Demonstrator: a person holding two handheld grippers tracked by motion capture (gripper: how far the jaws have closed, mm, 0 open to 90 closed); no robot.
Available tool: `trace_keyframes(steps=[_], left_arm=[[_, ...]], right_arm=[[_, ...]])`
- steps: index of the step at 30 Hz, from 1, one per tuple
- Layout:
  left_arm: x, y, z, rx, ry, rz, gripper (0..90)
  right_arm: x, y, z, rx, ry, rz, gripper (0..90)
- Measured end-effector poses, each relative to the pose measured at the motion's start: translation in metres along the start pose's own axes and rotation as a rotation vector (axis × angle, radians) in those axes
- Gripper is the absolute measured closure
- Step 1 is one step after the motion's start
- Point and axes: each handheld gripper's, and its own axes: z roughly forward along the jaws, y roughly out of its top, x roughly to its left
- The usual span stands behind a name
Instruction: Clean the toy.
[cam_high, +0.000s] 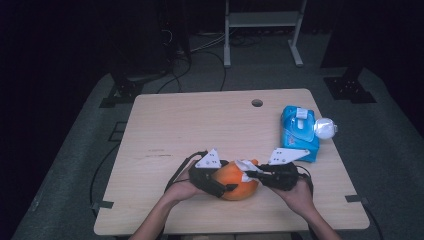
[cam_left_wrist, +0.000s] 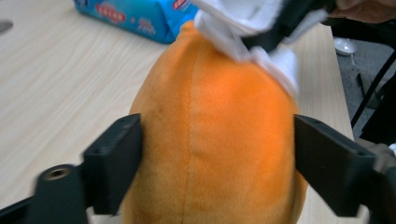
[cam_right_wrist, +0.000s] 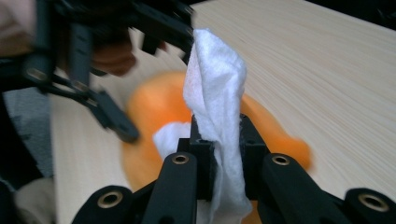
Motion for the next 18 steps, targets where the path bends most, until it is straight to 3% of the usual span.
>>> trace_keyframes(steps=[4, 8, 12, 14, 17, 18], left_arm=[[0.002, -0.005, -0.004, 0.001, -0.003, 0.024, 29.0], [0.008, -0.011, -0.006, -0.015, -0.015, -0.011, 29.8], [0.009, -0.012, -0.006, -0.013, -0.023, -0.01, 29.6], [0.009, -0.011, -0.006, -0.007, -0.017, -0.011, 28.3], [0.008, -0.005, -0.005, 0.029, -0.009, -0.07, 17.9], [0.007, -0.002, -0.006, 0.032, -0.008, -0.065, 16.2]], right_arm=[[0.006, 0.003, 0.005, 0.006, -0.006, -0.051, 79.8], [-0.017, -0.006, -0.004, -0.005, -0.046, 0.017, 79.7], [-0.034, -0.019, -0.012, 0.0, -0.069, 0.084, 79.7], [-0.03, -0.019, -0.012, -0.005, -0.07, 0.079, 79.7], [-0.019, -0.013, -0.007, -0.001, -0.074, 0.036, 79.7], [-0.016, -0.012, -0.005, -0.002, -0.072, 0.026, 79.7]])
